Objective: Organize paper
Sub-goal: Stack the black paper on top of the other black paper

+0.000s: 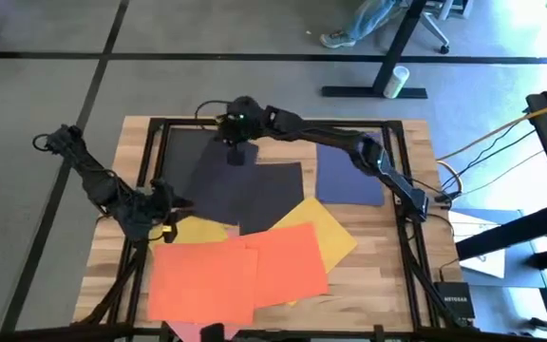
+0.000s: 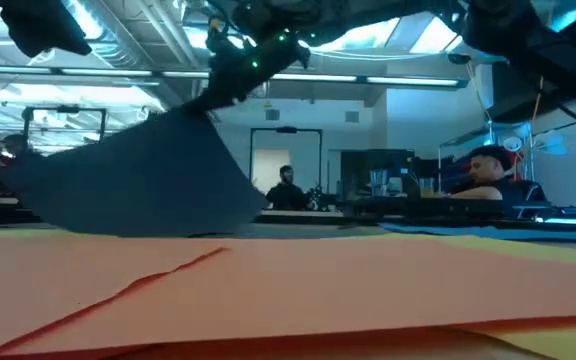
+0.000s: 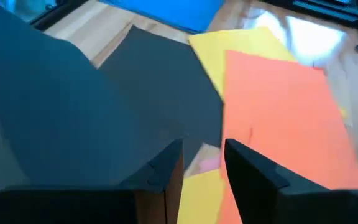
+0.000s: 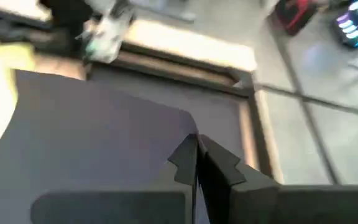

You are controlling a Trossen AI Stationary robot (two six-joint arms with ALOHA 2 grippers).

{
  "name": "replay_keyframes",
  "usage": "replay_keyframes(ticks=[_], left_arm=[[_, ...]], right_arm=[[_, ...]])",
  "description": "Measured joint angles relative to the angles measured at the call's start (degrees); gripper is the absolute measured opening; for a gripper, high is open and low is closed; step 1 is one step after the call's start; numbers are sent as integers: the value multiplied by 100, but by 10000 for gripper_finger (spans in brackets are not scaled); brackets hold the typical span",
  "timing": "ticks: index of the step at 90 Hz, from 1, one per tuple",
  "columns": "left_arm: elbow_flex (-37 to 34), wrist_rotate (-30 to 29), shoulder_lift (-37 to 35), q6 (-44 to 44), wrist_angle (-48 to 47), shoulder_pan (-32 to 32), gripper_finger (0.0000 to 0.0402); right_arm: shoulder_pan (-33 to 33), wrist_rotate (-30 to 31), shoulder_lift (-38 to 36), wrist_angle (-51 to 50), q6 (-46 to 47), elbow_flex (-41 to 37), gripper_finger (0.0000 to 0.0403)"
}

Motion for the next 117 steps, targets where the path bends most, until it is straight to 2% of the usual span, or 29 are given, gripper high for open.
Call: replay_keyframes(ticks=[20,29,41,52,71,86,95,102,110,117], left_arm=[[-897,7,95,-381,75,896,101],[-1282,31,98,-111,593,1414,101],[-1742,366,104,431,1465,2108,101],[-1969,607,102,751,1943,2555,101],[-2010,619,128,793,1922,3248,101],[-2008,672,279,647,1544,3801,101],[-2008,678,422,308,1095,4137,101],[-2008,680,541,89,834,4345,101],[-2008,680,641,-2,736,4493,101],[-2008,686,668,21,795,4497,101]], right_arm=[[252,1,133,379,-69,12,0],[344,38,273,674,-222,24,0],[449,168,410,985,-575,11,0],[454,465,433,1007,-780,19,0],[473,796,459,951,-775,10,7],[650,1373,369,890,-643,12,48],[741,1524,297,866,-737,12,87],[844,1881,219,718,-817,12,120],[975,2502,56,35,-747,12,151],[1133,2996,-105,-865,-196,12,163]])
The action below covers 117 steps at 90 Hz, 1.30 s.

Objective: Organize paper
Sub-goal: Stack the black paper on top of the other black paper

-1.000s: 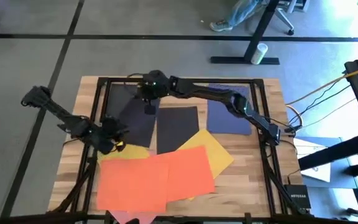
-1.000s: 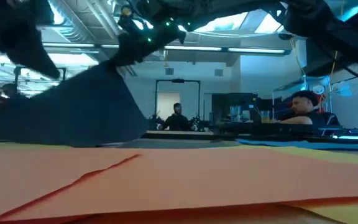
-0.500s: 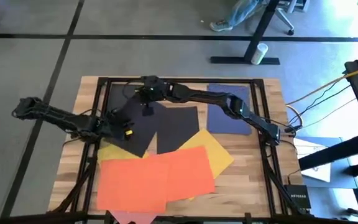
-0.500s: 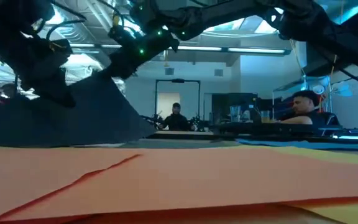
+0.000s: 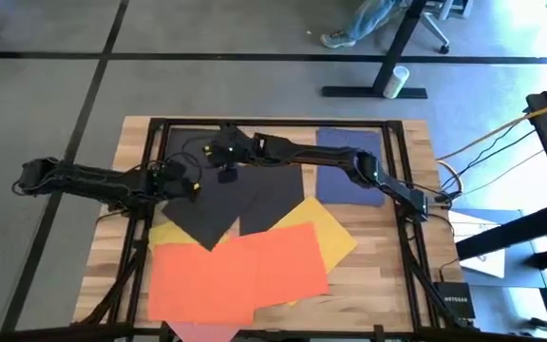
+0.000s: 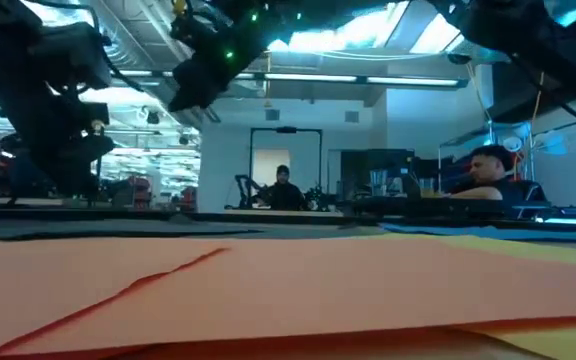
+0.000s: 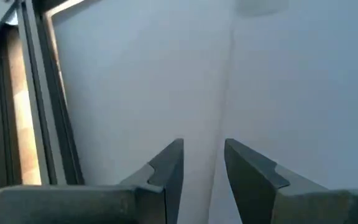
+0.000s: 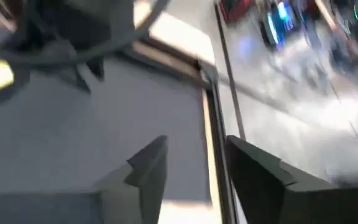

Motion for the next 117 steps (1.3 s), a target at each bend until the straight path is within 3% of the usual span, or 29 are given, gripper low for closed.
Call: replay_keyframes(ticks=[6,17,34,46,54,67,77,85,99,109,117], left_arm=[[15,62,-24,68,121,-92,101],[129,309,-162,484,525,-430,101],[611,284,-593,905,405,-1214,101],[682,241,-901,1368,341,-1620,101],[587,250,-913,1818,414,-1546,101],[395,302,-701,2697,1350,-745,101],[389,917,-415,3280,2231,290,102],[418,1658,-193,3959,2715,1214,102],[879,2615,285,5097,2678,2723,102],[1216,3398,775,6257,2731,3351,102],[1524,3684,1262,7039,2419,3619,102]], right_arm=[[101,-211,-143,-945,715,1,161],[238,-1367,-186,-2094,1471,-92,123],[294,-1852,-153,-1756,1527,-1069,65],[280,-1846,-153,-1771,1686,-1758,67],[282,-1693,-138,-2024,2034,-1989,79],[533,-1930,-169,-2237,2549,-2098,95],[1015,-1784,-348,-2044,2510,-2100,99],[1403,-1250,-669,-2007,2266,-2092,99],[1925,9,-1240,-2395,2272,-2131,99],[2231,678,-1889,-2389,2498,-2659,99],[2412,1106,-2518,-2080,2830,-3429,99]])
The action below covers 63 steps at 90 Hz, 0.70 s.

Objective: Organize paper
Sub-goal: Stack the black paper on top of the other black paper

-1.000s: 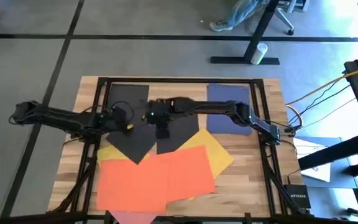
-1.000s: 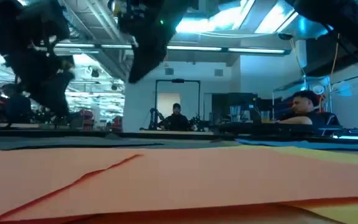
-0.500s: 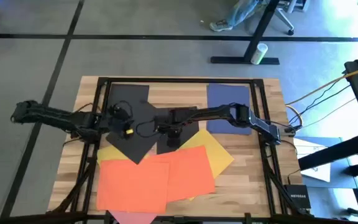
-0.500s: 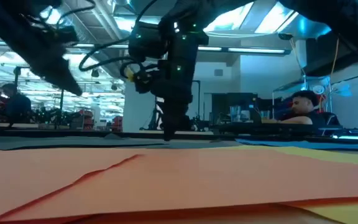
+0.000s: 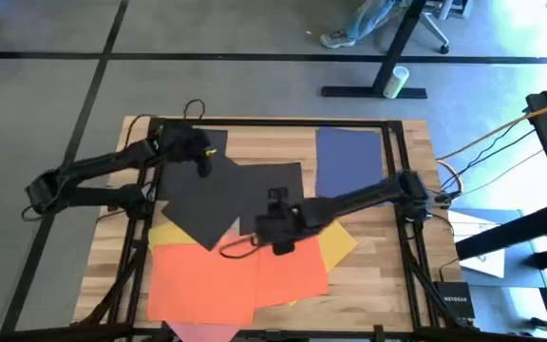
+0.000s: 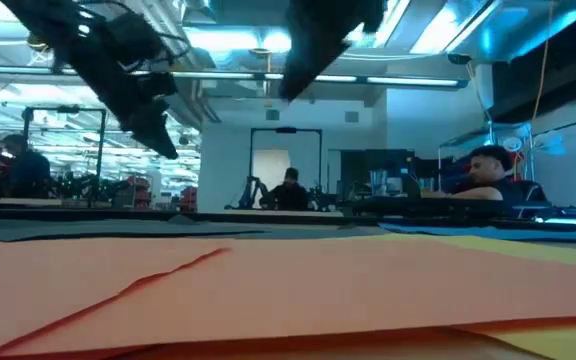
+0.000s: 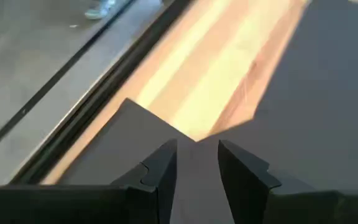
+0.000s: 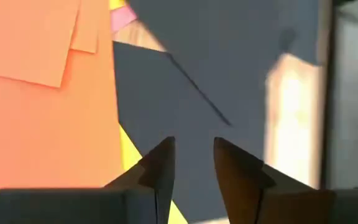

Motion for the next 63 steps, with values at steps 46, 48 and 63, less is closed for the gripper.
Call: replay_keyframes(ticks=[46,48,63], left_arm=[[1164,-376,2377,2834,-891,304,102],[1212,-416,2427,2826,-887,305,102],[1534,-310,2669,2893,-956,367,102]], right_arm=[[235,8,-1991,2857,1519,-3768,99],[247,7,-1991,2921,1531,-3806,99],[275,24,-1989,3049,1547,-3915,99]])
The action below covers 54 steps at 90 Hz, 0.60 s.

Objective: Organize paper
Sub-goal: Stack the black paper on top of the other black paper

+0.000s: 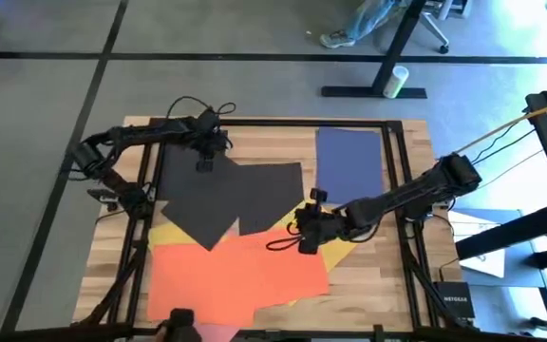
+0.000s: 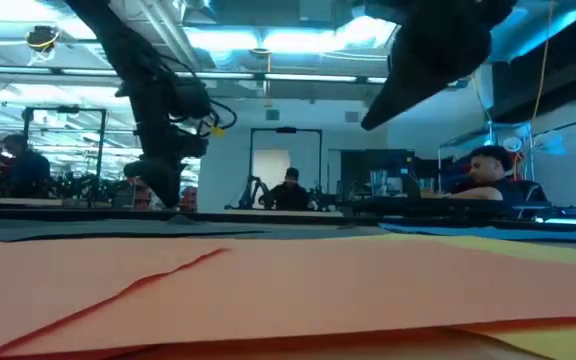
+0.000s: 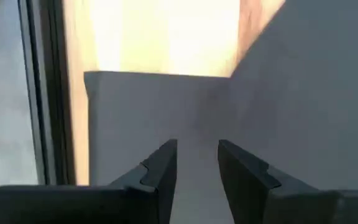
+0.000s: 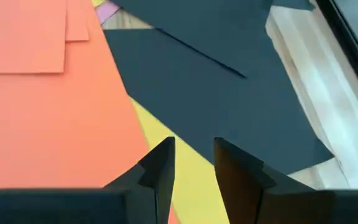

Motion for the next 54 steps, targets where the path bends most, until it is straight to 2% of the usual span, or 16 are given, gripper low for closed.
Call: replay_keyframes(ticks=[16,32,54], left_arm=[[477,613,451,-165,-336,31,102],[835,72,995,-70,-727,17,102],[896,197,1076,98,-966,15,102]], right_arm=[[0,13,-2,6,-11,0,99],[0,13,-2,1,-15,0,99],[0,13,-2,-22,-17,0,99]])
